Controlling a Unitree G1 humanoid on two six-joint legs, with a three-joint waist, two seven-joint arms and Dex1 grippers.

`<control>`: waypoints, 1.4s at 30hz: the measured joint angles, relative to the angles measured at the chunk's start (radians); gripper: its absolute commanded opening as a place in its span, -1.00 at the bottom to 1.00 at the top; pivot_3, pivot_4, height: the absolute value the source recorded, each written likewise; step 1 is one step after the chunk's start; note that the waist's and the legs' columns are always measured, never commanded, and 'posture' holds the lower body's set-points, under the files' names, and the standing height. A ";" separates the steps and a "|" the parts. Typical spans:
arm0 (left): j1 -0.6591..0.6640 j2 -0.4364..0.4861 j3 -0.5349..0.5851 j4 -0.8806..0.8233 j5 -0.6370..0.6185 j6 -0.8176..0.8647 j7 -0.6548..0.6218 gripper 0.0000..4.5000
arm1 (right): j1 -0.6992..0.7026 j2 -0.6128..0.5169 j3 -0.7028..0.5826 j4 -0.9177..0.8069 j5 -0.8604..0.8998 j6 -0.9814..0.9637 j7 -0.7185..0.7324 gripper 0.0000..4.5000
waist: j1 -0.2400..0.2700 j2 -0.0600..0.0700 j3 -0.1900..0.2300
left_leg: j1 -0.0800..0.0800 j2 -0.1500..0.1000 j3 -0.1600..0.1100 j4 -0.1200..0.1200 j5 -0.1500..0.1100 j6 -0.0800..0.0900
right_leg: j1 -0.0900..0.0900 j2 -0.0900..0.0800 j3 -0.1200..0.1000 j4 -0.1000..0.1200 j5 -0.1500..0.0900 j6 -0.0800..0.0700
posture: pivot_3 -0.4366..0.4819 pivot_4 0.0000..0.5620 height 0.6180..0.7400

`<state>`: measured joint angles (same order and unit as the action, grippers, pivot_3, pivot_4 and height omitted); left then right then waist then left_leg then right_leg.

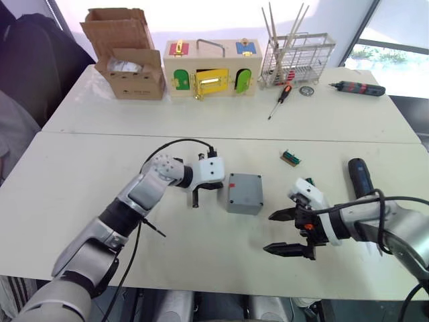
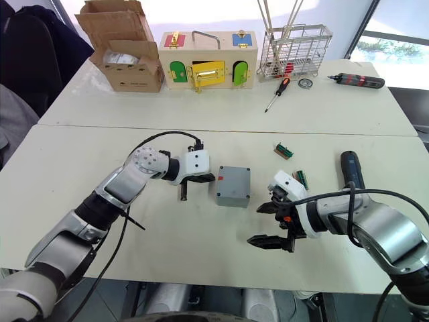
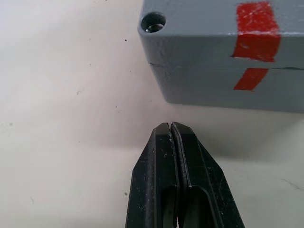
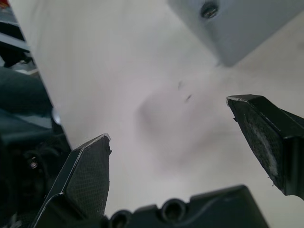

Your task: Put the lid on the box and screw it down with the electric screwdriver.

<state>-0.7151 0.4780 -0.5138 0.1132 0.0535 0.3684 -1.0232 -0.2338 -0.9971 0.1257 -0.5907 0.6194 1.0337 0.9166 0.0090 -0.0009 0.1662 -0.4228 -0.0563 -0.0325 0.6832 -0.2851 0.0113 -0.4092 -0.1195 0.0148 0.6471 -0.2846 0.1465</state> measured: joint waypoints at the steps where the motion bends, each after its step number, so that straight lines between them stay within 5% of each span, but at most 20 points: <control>1: 0.003 -0.001 0.000 -0.011 -0.001 0.011 -0.004 -1.00 | -0.022 0.010 0.031 0.009 -0.020 -0.012 -0.005 0.99 | 0.000 0.000 0.000 | 0.000 0.000 0.000 0.000 0.000 0.000 | 0.000 0.000 0.000 0.000 0.000 0.000 | -0.05 -0.47 0.92; 14: -0.019 -0.099 0.026 0.080 0.016 0.003 0.042 -1.00 | -0.105 0.140 0.192 0.036 -0.064 -0.014 -0.016 0.99 | 0.005 0.000 0.000 | -0.001 -0.001 -0.001 0.001 0.000 -0.001 | 0.001 0.000 0.000 0.000 0.000 0.000 | -0.05 -0.47 0.92; 21: 0.026 0.029 0.039 0.009 0.044 -0.048 0.017 -1.00 | -0.060 -0.008 0.128 0.058 -0.130 -0.070 -0.016 0.99 | -0.003 0.000 0.000 | 0.001 0.000 0.000 0.000 0.000 0.000 | 0.000 0.000 0.000 0.000 0.000 0.000 | -0.05 -0.47 0.92; 29: 0.170 0.140 0.056 -0.281 -0.051 0.124 -0.130 -1.00 | -0.204 0.023 0.141 0.319 -0.303 -0.298 0.007 0.99 | -0.010 0.000 0.000 | 0.001 0.000 0.000 0.000 0.000 0.000 | 0.000 0.000 0.000 0.000 0.000 0.000 | -0.05 -0.47 0.92; 35: 0.188 0.105 0.029 -0.324 -0.060 0.167 -0.115 -1.00 | -0.291 0.104 0.239 0.456 -0.443 -0.500 0.080 0.99 | 0.004 0.000 0.000 | 0.001 0.000 0.000 0.000 0.000 -0.001 | 0.001 0.000 0.000 0.000 0.000 0.000 | -0.05 -0.47 0.92; 42: 0.186 0.013 0.026 -0.279 -0.042 0.166 -0.020 -1.00 | -0.278 0.120 0.246 0.372 -0.405 -0.448 0.201 0.99 | 0.005 0.000 -0.001 | 0.001 -0.001 0.000 0.001 0.000 -0.001 | 0.002 -0.001 0.000 0.000 0.000 0.000 | -0.05 -0.47 0.92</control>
<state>-0.5286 0.4910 -0.4876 -0.1660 0.0111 0.5345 -1.0434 -0.5122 -0.8768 0.3717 -0.2188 0.2147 0.5853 1.1176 0.0136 -0.0010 0.1657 -0.4219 -0.0575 -0.0327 0.6843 -0.2848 0.0107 -0.4073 -0.1201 0.0151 0.6473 -0.2846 0.1465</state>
